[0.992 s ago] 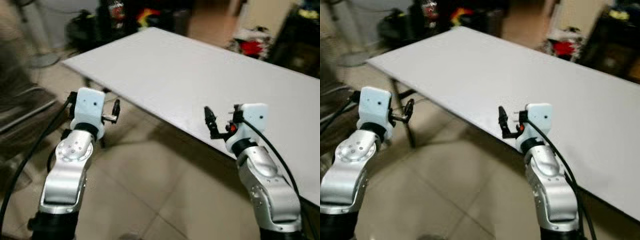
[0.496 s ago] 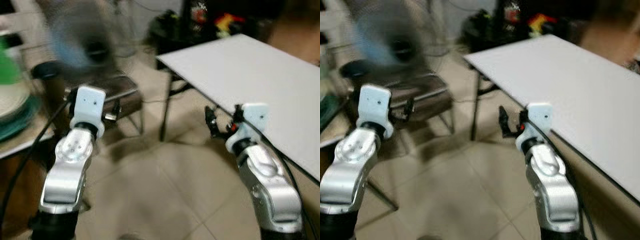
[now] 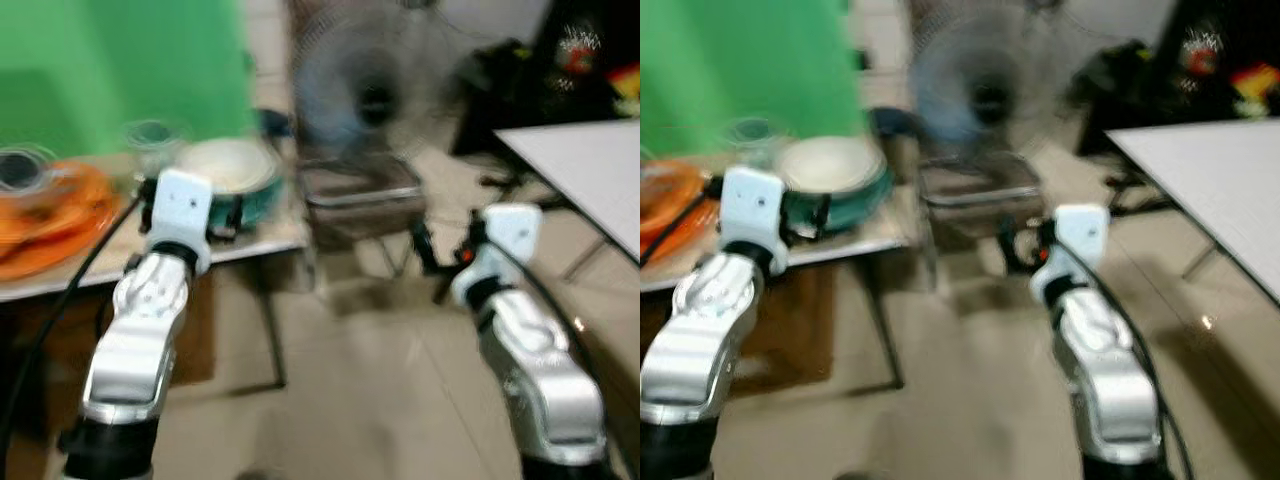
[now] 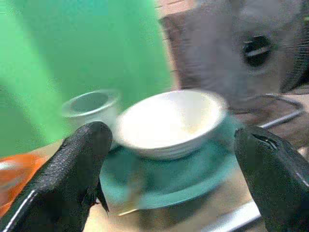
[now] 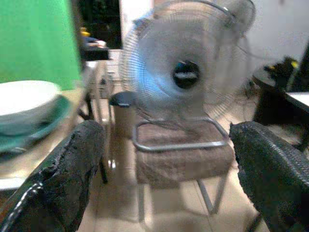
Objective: Setting the table
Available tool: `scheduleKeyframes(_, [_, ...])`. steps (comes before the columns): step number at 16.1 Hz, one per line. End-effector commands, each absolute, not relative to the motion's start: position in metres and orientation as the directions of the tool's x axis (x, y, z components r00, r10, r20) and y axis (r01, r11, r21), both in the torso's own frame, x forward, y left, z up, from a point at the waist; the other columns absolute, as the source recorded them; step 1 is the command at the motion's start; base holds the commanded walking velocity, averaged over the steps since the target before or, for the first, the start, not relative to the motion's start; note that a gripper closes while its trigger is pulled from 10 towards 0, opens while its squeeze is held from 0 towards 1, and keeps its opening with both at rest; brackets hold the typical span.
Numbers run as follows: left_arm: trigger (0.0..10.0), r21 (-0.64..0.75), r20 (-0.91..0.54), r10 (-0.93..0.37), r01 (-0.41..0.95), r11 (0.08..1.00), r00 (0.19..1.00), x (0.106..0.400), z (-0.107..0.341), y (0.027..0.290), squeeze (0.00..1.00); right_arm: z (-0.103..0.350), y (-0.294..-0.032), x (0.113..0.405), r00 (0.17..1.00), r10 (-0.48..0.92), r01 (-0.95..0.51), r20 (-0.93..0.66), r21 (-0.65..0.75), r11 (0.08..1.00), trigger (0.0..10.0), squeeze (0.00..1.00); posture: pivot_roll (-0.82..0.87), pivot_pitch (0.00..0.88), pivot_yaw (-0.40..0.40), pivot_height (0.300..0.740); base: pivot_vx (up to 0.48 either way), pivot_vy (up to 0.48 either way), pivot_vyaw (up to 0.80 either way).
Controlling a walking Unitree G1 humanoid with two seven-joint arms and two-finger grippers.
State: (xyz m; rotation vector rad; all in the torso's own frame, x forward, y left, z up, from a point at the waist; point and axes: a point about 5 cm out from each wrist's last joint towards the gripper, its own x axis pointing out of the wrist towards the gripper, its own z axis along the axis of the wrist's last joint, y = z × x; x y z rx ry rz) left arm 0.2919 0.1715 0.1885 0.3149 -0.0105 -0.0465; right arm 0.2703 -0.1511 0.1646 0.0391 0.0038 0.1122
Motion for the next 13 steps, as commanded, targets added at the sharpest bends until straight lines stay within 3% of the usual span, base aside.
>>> scheduleKeyframes(1, [10.0, 0.317, -0.008, -0.036, 0.036, 0.948, 0.999, 0.2915, 0.1872, 0.1764, 0.0, 0.1688, -0.1451, 0.2718, 0.991, 0.132, -0.132, 0.012, 0.038, 0.99, 10.0, 0.0, 0.06, 0.0, -0.016, 0.74, 0.0, 0.334, 0.8])
scheduleKeyframes(4, [10.0, 0.323, 0.002, -0.031, 0.028, 0.946, 1.0, 0.2914, 0.188, 0.1761, 0.0, 0.1692, -0.1451, 0.2719, 0.991, 0.136, -0.136, 0.014, 0.036, 0.99, 10.0, 0.0, 0.06, 0.0, -0.018, 0.74, 0.0, 0.224, 0.8])
scheduleKeyframes(6, [10.0, 0.334, 0.015, -0.006, 0.001, 0.943, 1.0, 0.2928, 0.1907, 0.1792, 0.02, 0.1698, -0.1448, 0.2722, 0.99, 0.14, -0.14, 0.013, 0.031, 0.99, 10.0, 0.0, 0.06, 0.0, -0.017, 0.74, 0.0, -0.48, 0.65])
scheduleKeyframes(8, [10.0, 0.319, 0.012, 0.008, -0.011, 0.948, 1.0, 0.2932, 0.1901, 0.1811, 0.0, 0.1696, -0.1441, 0.2728, 0.989, 0.149, -0.149, 0.01, 0.029, 0.988, 10.0, 0.0, 0.06, 0.0, -0.016, 0.74, 0.0, -0.48, 0.0])
scheduleKeyframes(13, [10.0, 0.303, -0.022, -0.018, 0.024, 0.953, 1.0, 0.2898, 0.1841, 0.1747, 0.0, 0.1704, -0.1457, 0.2748, 0.99, 0.142, -0.143, 0.008, 0.064, 0.988, 10.0, 0.0, 0.07, 0.0, -0.023, 0.74, 0.0, 0.0, 0.0])
